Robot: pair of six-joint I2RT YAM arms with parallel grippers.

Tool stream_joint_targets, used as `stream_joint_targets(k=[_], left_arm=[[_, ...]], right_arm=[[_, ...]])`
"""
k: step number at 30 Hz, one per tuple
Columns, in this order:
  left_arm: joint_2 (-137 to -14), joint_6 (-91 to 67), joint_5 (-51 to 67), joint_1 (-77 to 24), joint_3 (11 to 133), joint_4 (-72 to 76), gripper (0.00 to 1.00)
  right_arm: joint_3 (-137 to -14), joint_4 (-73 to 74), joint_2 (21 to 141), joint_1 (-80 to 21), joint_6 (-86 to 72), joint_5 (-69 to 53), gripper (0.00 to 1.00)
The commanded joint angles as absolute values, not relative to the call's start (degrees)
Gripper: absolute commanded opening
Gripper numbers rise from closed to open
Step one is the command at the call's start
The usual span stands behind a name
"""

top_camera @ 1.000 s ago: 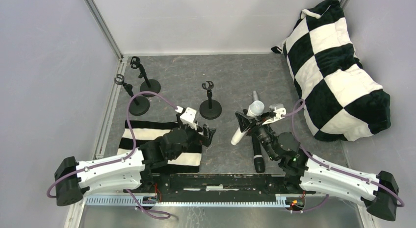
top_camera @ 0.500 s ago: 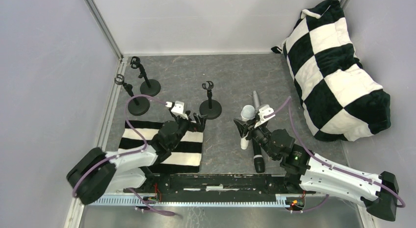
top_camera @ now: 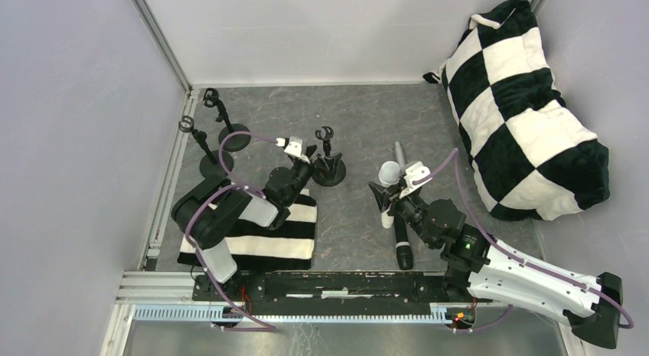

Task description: Attach the microphones to the stand

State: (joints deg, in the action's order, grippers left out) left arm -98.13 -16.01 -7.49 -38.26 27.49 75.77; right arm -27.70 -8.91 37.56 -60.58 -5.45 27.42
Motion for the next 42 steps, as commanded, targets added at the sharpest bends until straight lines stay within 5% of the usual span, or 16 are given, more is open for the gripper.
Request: stream_joint_targets(k=[1,9,18,32,42], left_arm=[[-103.2,-12.4,-5.9,-37.6,32.7,85.3,0.99],[-109.7,-13.3,-1.0,-35.4,38.5,86.8,0.87],[-111.9,-15.9,7.1,-33.4,41.4,86.8,0.61],[-108.5,-20.0,15.8,-32.7,38.8,84.7,0.06],[-107.3,-29.8,28.3,-32.7,36.2,88.2,0.02]], right_arm=[[-31.2,-9.8,35.7,-60.0,-2.6,27.6,0.0],[-31.3,-9.2,34.9,-59.7,-1.5,26.8,0.0],[-30.6,-10.1,35.9,-59.3,-1.1,25.8,0.0],[-26.4,-21.2,37.0,-58.9,2.2,24.7,0.0],[-25.6,-36.5,42.0,-57.2,9.8,18.9,0.0]])
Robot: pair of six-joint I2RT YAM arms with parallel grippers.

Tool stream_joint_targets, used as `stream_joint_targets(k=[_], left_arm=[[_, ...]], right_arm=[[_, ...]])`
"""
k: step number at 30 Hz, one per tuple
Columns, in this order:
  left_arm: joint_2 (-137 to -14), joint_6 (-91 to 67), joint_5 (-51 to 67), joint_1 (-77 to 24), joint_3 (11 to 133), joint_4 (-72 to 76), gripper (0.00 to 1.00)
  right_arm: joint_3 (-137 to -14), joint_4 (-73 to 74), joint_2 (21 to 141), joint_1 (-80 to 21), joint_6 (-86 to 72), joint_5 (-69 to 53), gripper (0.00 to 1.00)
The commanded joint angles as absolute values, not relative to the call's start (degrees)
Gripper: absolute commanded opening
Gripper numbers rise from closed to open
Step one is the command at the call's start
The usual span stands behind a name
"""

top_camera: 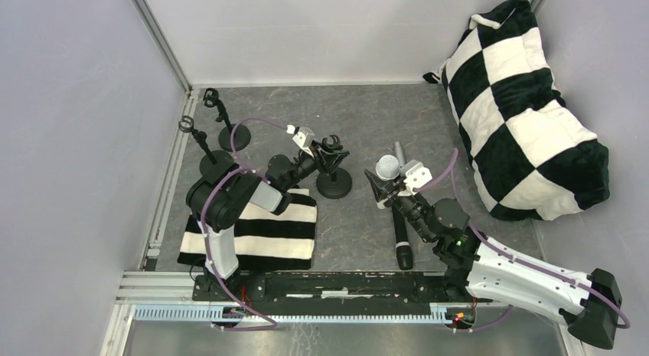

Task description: Attach the microphones to the stand

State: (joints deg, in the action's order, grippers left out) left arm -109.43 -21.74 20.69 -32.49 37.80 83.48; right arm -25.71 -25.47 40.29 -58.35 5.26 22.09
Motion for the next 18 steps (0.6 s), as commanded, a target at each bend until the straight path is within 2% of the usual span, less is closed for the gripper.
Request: stream_joint_targets(k=[1,10,18], left_arm=[[-107.1,-30.5,28.8,-32.7,35.7,88.7,0.02],[-105.8,-31.8,30.9,-32.7,33.5,87.5,0.02],[-106.0,-33.5,30.5,-32.7,33.1,86.8,0.02]], right_arm=[[-25.6,-38.1,42.7,-56.5,10.5,17.6,0.0],[-28.4,-51.1,51.7,-49.2,12.1,-1.7,0.0],[-36.5,-54.4,60.4,-48.2,16.2,-10.4,0.0]])
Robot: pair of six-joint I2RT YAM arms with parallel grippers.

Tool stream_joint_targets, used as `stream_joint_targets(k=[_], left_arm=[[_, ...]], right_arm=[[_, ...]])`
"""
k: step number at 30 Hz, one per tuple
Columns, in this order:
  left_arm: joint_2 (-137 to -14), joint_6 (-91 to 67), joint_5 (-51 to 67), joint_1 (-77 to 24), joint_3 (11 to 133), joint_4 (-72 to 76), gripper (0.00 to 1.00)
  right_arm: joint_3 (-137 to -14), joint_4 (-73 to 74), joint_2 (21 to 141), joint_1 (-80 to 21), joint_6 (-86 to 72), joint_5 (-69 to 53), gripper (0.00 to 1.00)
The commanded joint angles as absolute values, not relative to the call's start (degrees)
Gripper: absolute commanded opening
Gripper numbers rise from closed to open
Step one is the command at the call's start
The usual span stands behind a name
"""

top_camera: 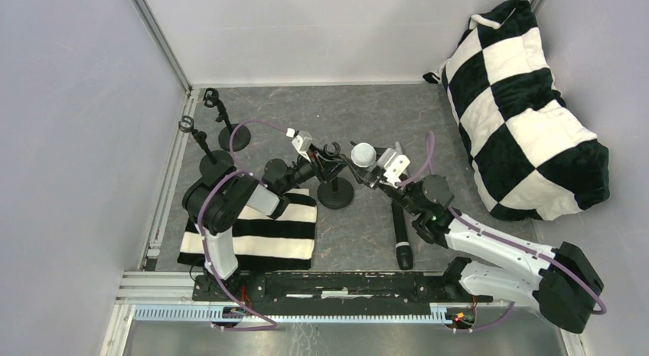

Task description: Attach the microphones to the stand

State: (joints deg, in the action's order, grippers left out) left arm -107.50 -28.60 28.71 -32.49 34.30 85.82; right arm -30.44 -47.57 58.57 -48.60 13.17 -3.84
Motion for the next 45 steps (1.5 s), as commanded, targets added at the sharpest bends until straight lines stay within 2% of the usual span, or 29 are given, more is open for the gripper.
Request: stream_joint_targets(k=[1,20,37,45], left_arm=[[-106.0,-33.4,30.5,-32.7,33.0,86.6,0.02],[-105.9,-33.8,33.1,-32.7,34.6,84.7,0.02],[-107.4,-37.8,32.5,-32.7,33.3,88.8,0.02],[-105.3,-34.8,32.4,-32.8,32.4,86.2,0.02]], right_arm=[[-37.6,-54.8,61.3,-48.2,16.3,-11.2,0.0],[-47.6,-66.4,76.1,-44.3,7.7,-19.7,0.0],[-47.5,-62.1,80.5,-43.3,10.0,-25.9,0.0],[-45.3,-61.4,81.9,-42.7,10.9,-23.2,0.0]])
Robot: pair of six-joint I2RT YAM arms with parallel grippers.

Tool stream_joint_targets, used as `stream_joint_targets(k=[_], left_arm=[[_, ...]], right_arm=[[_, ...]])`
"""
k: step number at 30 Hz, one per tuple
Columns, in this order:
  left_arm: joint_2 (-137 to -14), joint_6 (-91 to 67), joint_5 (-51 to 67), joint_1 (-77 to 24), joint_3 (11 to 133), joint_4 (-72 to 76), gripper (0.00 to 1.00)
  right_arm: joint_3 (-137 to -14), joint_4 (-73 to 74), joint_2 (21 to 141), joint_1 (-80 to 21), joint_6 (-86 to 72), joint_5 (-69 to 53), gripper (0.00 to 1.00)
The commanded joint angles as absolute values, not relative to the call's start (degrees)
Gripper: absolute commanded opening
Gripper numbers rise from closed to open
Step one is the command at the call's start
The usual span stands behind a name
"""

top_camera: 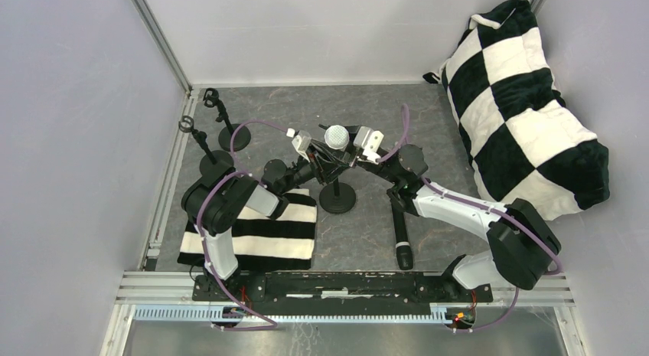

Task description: Attach the microphones to the stand

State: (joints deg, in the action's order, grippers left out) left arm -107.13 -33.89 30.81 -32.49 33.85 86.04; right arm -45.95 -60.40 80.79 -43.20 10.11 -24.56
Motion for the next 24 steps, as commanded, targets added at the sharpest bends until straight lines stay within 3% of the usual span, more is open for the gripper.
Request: stream_joint_targets(k=[1,24], left_arm=[[-105.1,-34.5,32.3,-32.8,32.3,85.9,0.02],[-103.5,-29.8,32.4,-34.8,32.8,81.1,0.02]], right_arm=[[-44.9,-61.6,82.2,-42.5,10.7,-23.0,0.0],[-40.3,-61.0,90.4,-38.8,11.3,-24.6,0.0]])
